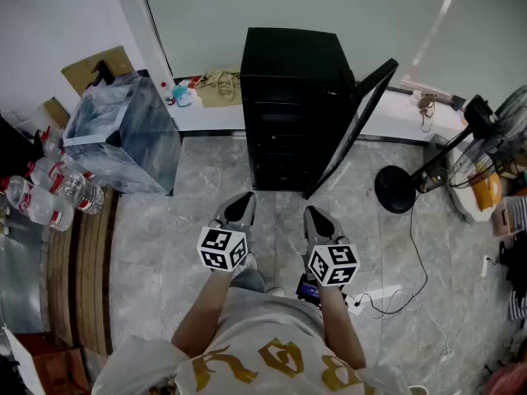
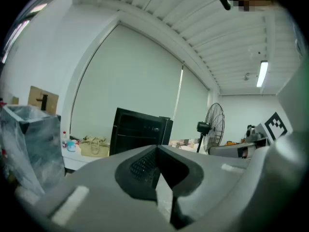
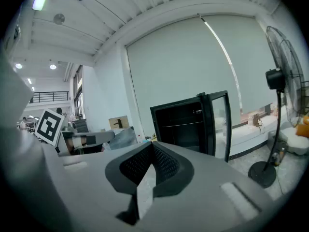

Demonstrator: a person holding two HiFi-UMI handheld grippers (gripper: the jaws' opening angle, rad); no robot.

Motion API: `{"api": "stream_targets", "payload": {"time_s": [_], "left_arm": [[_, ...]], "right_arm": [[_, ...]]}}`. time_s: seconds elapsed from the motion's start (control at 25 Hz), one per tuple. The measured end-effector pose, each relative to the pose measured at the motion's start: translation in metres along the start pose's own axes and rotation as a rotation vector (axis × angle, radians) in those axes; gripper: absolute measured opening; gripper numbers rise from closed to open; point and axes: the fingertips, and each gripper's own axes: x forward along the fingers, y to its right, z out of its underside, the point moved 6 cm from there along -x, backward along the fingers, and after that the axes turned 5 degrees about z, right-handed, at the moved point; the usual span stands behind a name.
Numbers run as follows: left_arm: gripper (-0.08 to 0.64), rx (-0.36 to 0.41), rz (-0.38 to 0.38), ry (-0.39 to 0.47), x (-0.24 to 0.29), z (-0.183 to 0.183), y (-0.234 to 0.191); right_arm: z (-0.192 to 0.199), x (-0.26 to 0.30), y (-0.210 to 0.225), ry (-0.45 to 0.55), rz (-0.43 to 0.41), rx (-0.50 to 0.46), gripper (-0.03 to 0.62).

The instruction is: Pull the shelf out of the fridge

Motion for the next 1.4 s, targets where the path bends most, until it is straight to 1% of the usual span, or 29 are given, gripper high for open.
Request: {"api": "stream_targets", "payload": {"time_s": [0.16, 0.32, 0.44, 0.6, 0.76, 0.84, 0.92, 1.12, 1.24, 1.4], "left_arm": [[0.000, -0.051, 0.014, 0.033, -0.005, -0.007, -0.003], [0.000, -0.003, 0.010, -0.009, 0.001, -0.009, -0.015], [0.000, -0.049, -0.002, -0.002, 0.004, -0.016, -0.025], [0.000, -0.078, -0.030, 0.000, 0.007, -0.017, -0.023], [0.000, -0.087, 0.006, 0.006, 0.014, -0.015, -0.012], [0.005, -0.122, 0.032, 0.027, 0.021, -0.013, -0.011], [0.063, -0.168, 0.054, 0.042, 0.034, -0.011, -0.014], [0.108, -0.212, 0.067, 0.023, 0.085, -0.012, -0.045], [0.118, -0.255, 0.083, 0.010, 0.125, -0.013, -0.070], [0.118, -0.340, 0.128, -0.009, 0.183, -0.019, -0.104]], "right_arm": [[-0.002, -0.003, -0.008, 0.003, 0.001, -0.009, 0.025], [-0.005, -0.004, -0.008, 0.013, 0.013, -0.012, 0.025], [-0.006, -0.007, -0.005, 0.013, 0.029, -0.016, 0.025], [-0.006, -0.015, 0.001, 0.025, 0.079, -0.014, 0.026], [-0.001, -0.019, 0.009, 0.013, 0.112, -0.012, 0.026], [0.003, -0.018, 0.014, 0.005, 0.122, 0.002, 0.043], [0.005, -0.011, 0.020, -0.003, 0.130, 0.016, 0.066], [-0.001, 0.034, 0.036, -0.026, 0.153, 0.032, 0.097], [-0.010, 0.071, 0.050, -0.038, 0.173, 0.049, 0.103], [-0.027, 0.124, 0.063, -0.038, 0.212, 0.081, 0.104]]}}
